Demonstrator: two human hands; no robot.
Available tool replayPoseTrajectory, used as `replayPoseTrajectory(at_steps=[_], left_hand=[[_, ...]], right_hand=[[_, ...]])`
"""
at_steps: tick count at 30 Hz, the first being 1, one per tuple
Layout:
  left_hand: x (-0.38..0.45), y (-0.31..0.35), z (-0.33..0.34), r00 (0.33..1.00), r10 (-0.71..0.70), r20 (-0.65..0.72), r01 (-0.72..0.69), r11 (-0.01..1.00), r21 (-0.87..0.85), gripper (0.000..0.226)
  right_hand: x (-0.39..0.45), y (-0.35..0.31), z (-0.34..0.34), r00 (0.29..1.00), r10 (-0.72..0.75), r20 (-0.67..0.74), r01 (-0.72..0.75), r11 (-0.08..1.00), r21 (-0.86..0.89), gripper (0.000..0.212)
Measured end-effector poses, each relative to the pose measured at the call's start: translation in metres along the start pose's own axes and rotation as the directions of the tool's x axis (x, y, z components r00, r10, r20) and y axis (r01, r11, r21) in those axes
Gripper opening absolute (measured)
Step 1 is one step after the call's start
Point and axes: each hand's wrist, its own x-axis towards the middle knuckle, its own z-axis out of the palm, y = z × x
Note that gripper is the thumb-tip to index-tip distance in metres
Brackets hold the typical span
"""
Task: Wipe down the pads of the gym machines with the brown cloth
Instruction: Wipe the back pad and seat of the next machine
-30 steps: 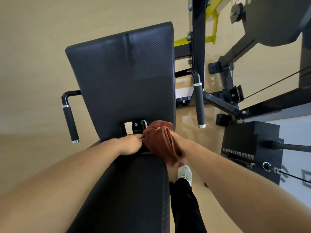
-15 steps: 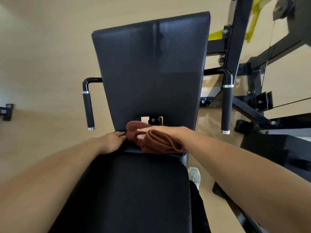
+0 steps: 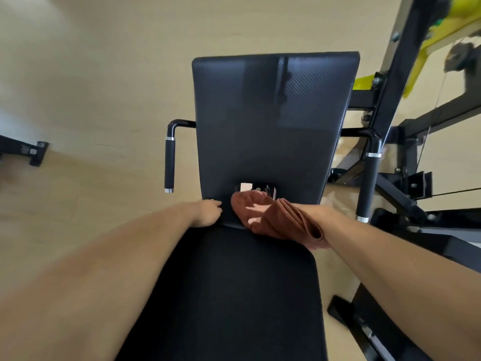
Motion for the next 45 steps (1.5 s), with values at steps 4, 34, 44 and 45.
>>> replayPoseTrajectory(at_steps=[4,34,44,45], left_hand=[[-0.050,-0.019,-0.016,0.994,0.054,0.092,-0.060,0.996,0.059,0.053],[-0.194,-0.229,-0.014,0.819,0.515,-0.252,-0.569,0.671,-0.476,0.041],[-0.293,-0.227,0.015,0.641,0.592,-0.488,-0.748,0.624,-0.226,0.037],[-0.304,-0.225,0.024,0.620,0.581,-0.527,-0.766,0.596,-0.243,0.036]], right_hand=[[-0.035,-0.025,0.018,0.996,0.058,0.061,-0.052,0.993,-0.109,0.058],[-0.093,-0.294,0.280,0.986,0.123,-0.114,-0.167,0.714,-0.679,0.042],[-0.186,-0.329,0.348,0.970,-0.072,-0.233,-0.156,0.550,-0.820,0.040],[-0.198,-0.331,0.358,0.968,-0.086,-0.235,-0.167,0.473,-0.865,0.041]])
